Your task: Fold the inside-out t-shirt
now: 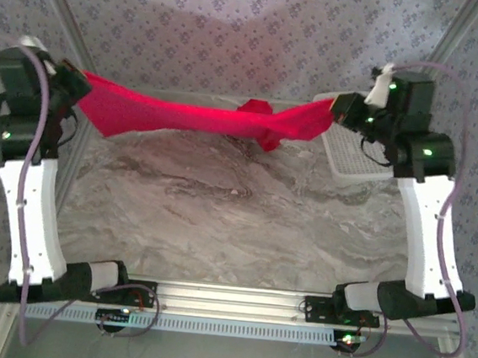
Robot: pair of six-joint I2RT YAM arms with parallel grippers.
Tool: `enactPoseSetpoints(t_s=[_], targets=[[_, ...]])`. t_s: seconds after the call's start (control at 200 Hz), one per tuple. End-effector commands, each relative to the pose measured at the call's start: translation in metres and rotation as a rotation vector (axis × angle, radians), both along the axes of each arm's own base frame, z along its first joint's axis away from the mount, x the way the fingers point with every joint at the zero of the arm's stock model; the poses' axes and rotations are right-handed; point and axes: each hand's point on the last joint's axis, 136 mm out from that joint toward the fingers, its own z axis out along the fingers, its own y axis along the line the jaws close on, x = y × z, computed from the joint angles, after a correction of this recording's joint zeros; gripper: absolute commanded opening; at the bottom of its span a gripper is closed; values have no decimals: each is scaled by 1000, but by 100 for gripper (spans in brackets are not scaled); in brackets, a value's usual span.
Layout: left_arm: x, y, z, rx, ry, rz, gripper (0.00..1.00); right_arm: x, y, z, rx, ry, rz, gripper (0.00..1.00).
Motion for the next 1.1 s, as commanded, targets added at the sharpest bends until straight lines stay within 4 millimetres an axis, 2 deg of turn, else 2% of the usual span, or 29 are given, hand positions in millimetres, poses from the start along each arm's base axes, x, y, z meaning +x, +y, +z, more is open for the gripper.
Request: enactPoseSetpoints(t_s=[0.0, 0.1, 0.165, 0.225, 0.275, 0.335, 0.47, 0.54, 0.61, 0.63, 0.705, 0.775, 0.845, 0.924, 0.974, 1.014, 1.019, 1.024, 1.054, 1.094], targets=[[-52, -6, 72, 31, -233, 5, 0, -61, -11, 76, 18, -238, 19, 0], [-84, -5, 100, 67, -326, 33, 0, -101, -29, 117, 3, -404, -38, 0], [-98, -5, 109, 87, -363, 45, 0, -118, -40, 130, -19, -464, -87, 0], [-101, -5, 112, 102, -377, 47, 0, -122, -45, 133, -39, -480, -114, 0], [-96, -4, 110, 111, -366, 50, 0, -118, -48, 132, -58, -478, -133, 0], [-81, -3, 100, 118, -324, 45, 0, -106, -51, 128, -86, -460, -154, 0], [-23, 3, 60, 127, -184, 24, 0, -54, -55, 106, -158, -378, -202, 0], [16, 7, 27, 120, -96, 8, 0, -19, -55, 87, -179, -314, -210, 0], [61, 9, -28, 97, 34, -24, 0, 19, -51, 62, -182, -247, -199, 0], [74, 10, -38, 91, 46, -31, 0, 28, -50, 56, -178, -232, -195, 0], [116, 11, -97, 44, 162, -60, 0, 71, -44, 23, -177, -159, -189, 0], [151, 11, -153, -2, 260, -76, 0, 112, -36, -17, -167, -74, -173, 0], [182, 15, -215, -43, 363, -68, 0, 156, -22, -68, -148, 27, -148, 0], [209, 20, -284, -90, 493, -52, 0, 204, 1, -132, -147, 160, -112, 0], [223, 21, -320, -113, 564, -50, 0, 230, 14, -170, -147, 240, -104, 0], [233, 22, -346, -127, 622, -46, 13, 249, 24, -199, -132, 306, -90, 3], [234, 23, -349, -129, 629, -45, 15, 250, 25, -206, -131, 324, -87, 4], [235, 23, -352, -130, 637, -45, 17, 251, 26, -203, -126, 320, -84, 6], [239, 23, -365, -134, 678, -45, 28, 263, 31, -221, -113, 362, -78, 22], [244, 26, -378, -134, 731, -34, 45, 273, 37, -243, -93, 415, -71, 37]])
